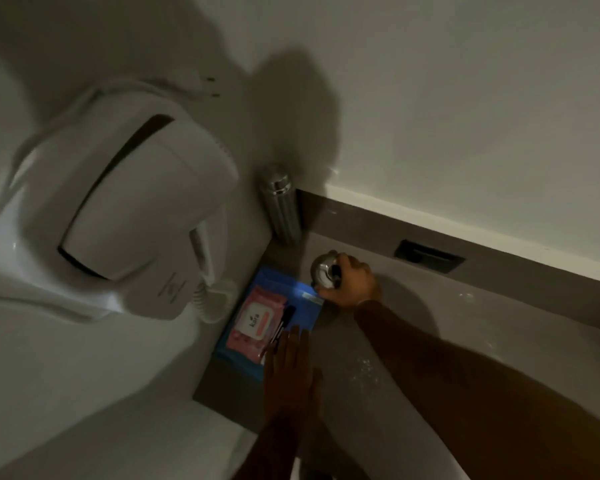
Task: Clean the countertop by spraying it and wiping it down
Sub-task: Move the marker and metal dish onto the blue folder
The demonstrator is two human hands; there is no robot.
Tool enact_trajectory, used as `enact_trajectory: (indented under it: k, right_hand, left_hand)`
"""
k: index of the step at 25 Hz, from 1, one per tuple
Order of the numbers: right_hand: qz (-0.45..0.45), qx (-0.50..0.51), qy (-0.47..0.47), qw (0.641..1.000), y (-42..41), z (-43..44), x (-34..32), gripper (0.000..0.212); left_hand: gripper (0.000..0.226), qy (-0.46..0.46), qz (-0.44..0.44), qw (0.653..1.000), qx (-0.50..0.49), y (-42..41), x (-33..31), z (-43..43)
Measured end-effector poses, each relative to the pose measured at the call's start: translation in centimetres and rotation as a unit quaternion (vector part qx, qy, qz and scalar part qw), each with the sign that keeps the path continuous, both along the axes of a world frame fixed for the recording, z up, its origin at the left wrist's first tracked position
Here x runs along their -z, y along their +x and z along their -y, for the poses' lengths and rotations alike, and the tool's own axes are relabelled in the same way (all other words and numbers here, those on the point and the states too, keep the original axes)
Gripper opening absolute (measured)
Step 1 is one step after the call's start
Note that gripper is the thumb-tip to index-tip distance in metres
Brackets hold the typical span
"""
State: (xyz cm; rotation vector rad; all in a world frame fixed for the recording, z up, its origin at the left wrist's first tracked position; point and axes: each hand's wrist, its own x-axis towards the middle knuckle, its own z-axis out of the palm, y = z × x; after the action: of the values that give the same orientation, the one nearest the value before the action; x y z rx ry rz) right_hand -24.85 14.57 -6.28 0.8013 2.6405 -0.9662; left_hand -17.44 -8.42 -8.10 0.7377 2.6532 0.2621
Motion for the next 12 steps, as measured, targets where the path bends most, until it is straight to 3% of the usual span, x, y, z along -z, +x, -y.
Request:
enact_trajectory:
  k: [9,12]
  right_hand:
    - [-0.018,0.011,0.061,0.998,-7.3,2.0,2.8,0.089]
    - [-0.018,-0.001,0.081,0.997,-6.0,2.0,2.6,0.086]
  left_hand:
    - [0.067,0.068,0.024,0.996,-0.058,0.5,-0.1,1.0]
    - [0.071,0.04,0.046,0.997,-0.055,0.0,-0.1,0.8]
